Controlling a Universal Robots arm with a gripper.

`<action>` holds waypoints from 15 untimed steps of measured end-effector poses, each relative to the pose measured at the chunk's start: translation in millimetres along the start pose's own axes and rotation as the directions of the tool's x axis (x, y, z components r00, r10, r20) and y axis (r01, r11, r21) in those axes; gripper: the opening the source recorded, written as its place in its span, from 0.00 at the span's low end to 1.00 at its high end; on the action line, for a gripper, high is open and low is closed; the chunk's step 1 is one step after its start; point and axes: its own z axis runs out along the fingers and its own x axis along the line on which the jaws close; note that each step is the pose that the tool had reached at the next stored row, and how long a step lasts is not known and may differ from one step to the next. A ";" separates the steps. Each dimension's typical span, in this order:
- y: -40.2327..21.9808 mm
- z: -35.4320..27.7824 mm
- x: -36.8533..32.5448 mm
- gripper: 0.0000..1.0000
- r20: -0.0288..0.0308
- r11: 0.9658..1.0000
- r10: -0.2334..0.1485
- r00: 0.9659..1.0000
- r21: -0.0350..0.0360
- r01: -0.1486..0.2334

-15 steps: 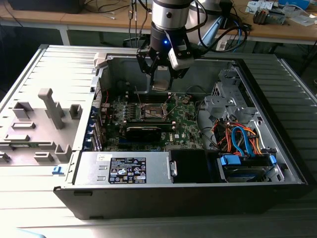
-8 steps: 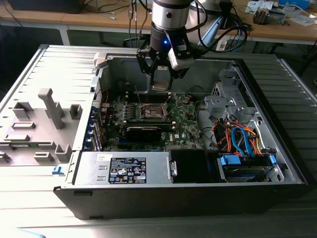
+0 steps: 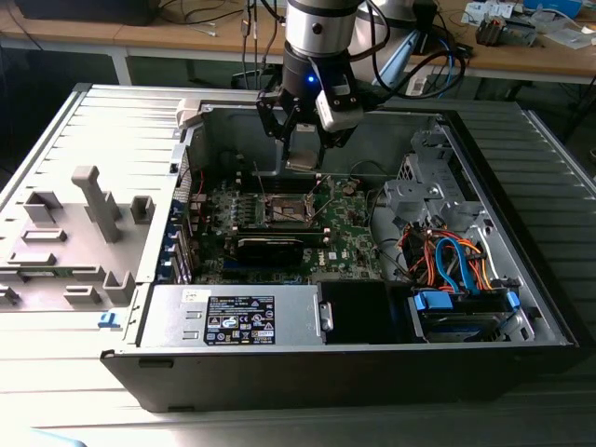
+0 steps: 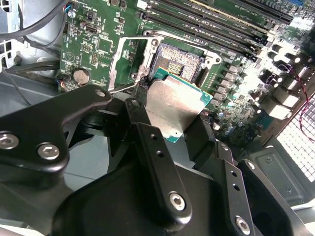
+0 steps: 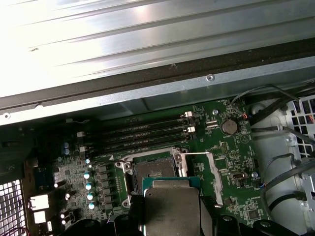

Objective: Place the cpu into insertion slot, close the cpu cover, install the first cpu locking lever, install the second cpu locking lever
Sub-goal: 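Place the cpu into insertion slot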

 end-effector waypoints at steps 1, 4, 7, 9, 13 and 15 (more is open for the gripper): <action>0.0 0.0 0.0 0.55 0.000 1.000 0.001 1.000 0.000 -0.001; 0.0 0.0 0.0 0.55 0.000 1.000 0.003 1.000 0.000 -0.003; 0.0 0.1 0.0 0.55 0.000 1.000 0.006 1.000 0.000 -0.006; 0.0 0.1 0.0 0.55 0.000 1.000 0.008 1.000 0.000 -0.008; 0.0 0.1 0.0 0.55 0.001 1.000 0.012 1.000 0.000 -0.012; 0.0 0.1 0.0 0.55 0.001 1.000 0.014 1.000 0.000 -0.014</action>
